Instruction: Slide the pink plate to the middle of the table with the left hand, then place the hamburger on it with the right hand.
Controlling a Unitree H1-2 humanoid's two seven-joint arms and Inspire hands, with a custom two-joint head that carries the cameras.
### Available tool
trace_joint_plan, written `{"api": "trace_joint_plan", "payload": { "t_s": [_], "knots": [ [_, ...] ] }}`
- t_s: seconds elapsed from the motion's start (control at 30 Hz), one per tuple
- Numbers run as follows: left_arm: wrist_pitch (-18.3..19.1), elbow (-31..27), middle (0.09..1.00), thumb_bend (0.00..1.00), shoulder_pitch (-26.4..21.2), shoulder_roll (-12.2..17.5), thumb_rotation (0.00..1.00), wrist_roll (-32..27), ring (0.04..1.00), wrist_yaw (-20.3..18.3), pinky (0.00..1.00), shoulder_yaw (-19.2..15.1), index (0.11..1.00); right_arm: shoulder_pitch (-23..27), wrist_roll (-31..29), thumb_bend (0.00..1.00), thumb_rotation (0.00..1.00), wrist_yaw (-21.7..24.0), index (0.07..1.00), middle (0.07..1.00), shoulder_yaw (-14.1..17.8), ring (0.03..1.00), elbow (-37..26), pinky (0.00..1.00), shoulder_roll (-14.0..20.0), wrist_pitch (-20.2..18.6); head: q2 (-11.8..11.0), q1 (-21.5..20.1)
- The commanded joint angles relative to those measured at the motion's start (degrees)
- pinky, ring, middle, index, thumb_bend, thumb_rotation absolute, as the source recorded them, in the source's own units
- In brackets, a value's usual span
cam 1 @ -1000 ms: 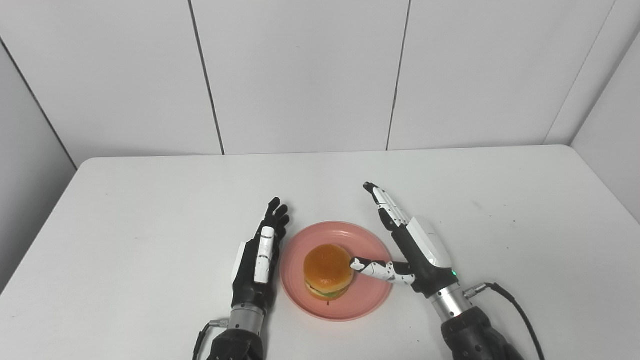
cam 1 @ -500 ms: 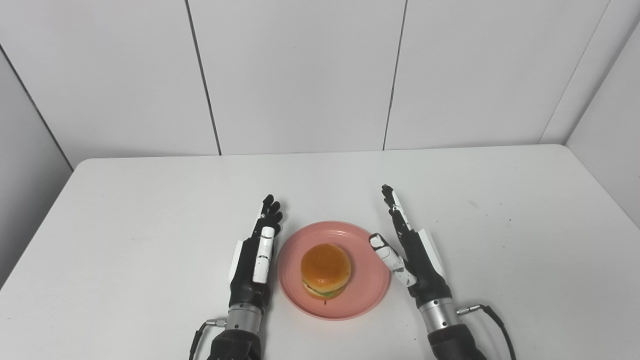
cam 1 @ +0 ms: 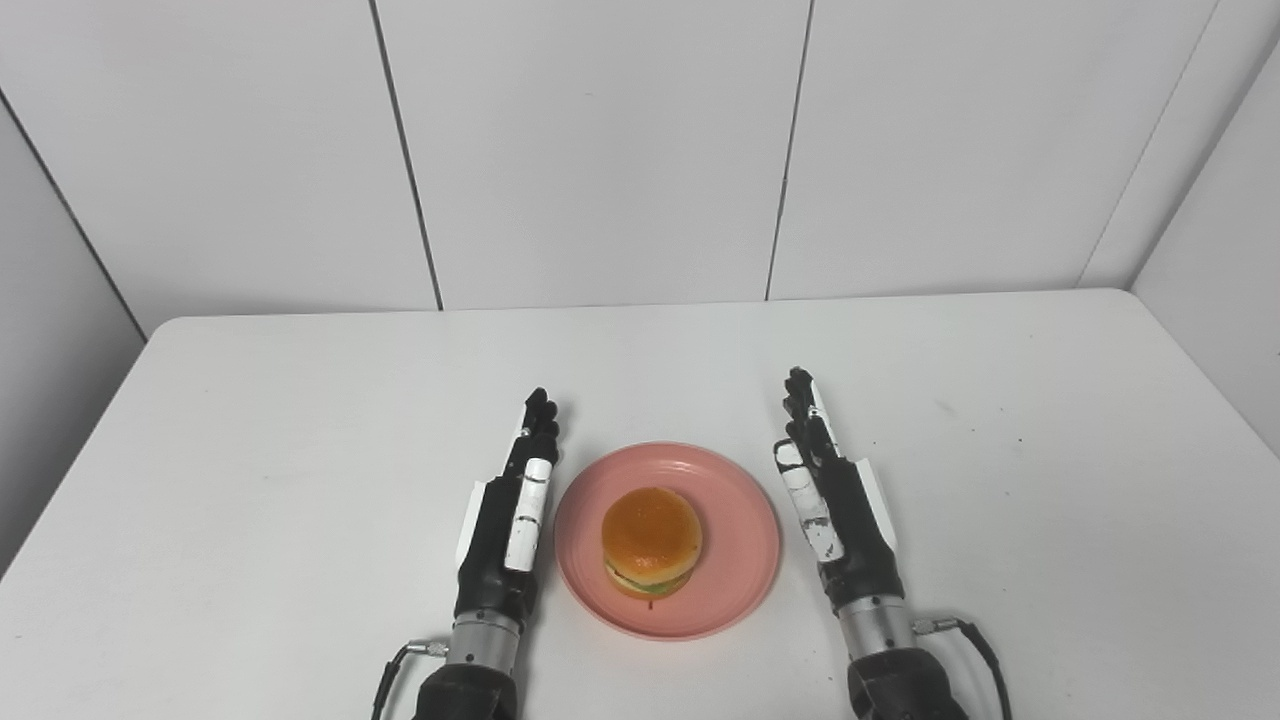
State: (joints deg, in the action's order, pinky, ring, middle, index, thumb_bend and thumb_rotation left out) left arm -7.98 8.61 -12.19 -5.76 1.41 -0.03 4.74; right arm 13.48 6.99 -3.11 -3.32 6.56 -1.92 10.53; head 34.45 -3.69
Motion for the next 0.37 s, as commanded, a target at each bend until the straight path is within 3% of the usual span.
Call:
{"api": "trace_joint_plan", "payload": {
  "t_s": [0.0,0.33],
  "knots": [
    [-0.8,2.4,1.0,0.61,3.5,1.4,1.0,0.1,1.0,-0.1,1.0,-0.6,0.992,0.1,-0.7,0.56,0.97,-0.2,1.0,1.0,0.2,1.0,-1.4,1.0,-0.9,-0.3,0.0,0.0],
    [2.3,1.1,1.0,0.66,3.7,1.0,1.0,-2.8,1.0,-1.2,1.0,-1.1,1.0,-0.3,-2.5,0.52,1.0,0.1,1.0,1.0,1.0,1.0,-2.1,1.0,-1.2,-3.3,0.1,0.1]
  ]
}}
